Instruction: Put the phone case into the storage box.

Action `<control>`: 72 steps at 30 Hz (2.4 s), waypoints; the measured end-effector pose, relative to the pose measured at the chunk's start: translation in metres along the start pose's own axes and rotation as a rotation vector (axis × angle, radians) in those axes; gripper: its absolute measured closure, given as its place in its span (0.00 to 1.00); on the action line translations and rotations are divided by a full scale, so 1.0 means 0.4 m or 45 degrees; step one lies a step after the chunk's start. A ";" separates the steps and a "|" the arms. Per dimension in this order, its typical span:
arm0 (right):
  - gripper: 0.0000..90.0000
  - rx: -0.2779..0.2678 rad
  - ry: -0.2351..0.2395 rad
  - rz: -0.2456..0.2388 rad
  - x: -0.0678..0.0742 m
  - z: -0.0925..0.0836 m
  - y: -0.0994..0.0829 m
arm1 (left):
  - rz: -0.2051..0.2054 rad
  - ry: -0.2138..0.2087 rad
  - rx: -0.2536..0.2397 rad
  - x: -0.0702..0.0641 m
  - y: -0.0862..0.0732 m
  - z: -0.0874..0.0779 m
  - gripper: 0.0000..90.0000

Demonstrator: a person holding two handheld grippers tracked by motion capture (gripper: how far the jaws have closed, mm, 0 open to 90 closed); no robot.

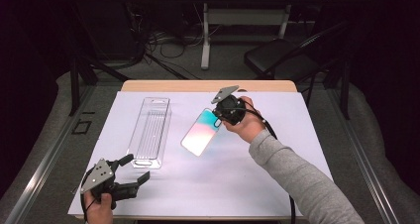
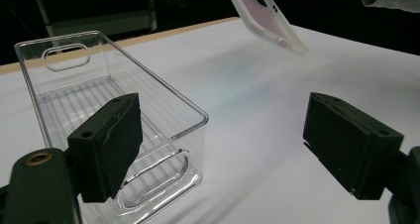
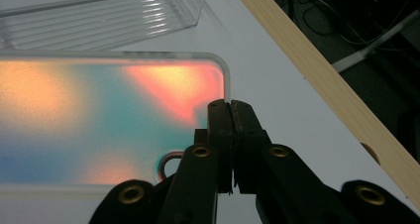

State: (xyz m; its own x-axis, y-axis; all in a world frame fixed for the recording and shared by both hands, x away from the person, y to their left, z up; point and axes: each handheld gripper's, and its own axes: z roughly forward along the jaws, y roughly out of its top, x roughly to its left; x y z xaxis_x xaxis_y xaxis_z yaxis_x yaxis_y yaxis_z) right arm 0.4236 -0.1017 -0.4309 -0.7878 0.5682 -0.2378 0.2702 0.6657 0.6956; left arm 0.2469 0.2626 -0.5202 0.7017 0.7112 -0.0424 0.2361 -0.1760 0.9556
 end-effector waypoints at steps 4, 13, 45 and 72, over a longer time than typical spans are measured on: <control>0.98 -0.033 -0.006 -0.003 0.006 -0.023 -0.005 | -0.009 0.006 0.005 -0.002 0.003 0.005 0.18; 0.98 -0.066 -0.035 -0.061 0.030 -0.068 -0.016 | -0.073 -0.004 0.007 -0.007 0.021 0.010 0.18; 0.98 -0.090 -0.092 -0.227 0.102 -0.170 -0.018 | -0.155 -0.247 0.233 -0.015 0.190 0.102 0.27; 0.98 -0.127 -0.186 -0.369 0.136 -0.185 -0.017 | -0.113 -0.384 0.374 -0.059 0.289 0.189 0.42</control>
State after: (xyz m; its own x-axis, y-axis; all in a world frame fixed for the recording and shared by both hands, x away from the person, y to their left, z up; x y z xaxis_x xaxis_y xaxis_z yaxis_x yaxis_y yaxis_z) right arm 0.3381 -0.1111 -0.3985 -0.7344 0.4305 -0.5248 -0.0145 0.7630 0.6462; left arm 0.3086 0.1740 -0.4307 0.8248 0.5092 -0.2459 0.4554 -0.3403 0.8227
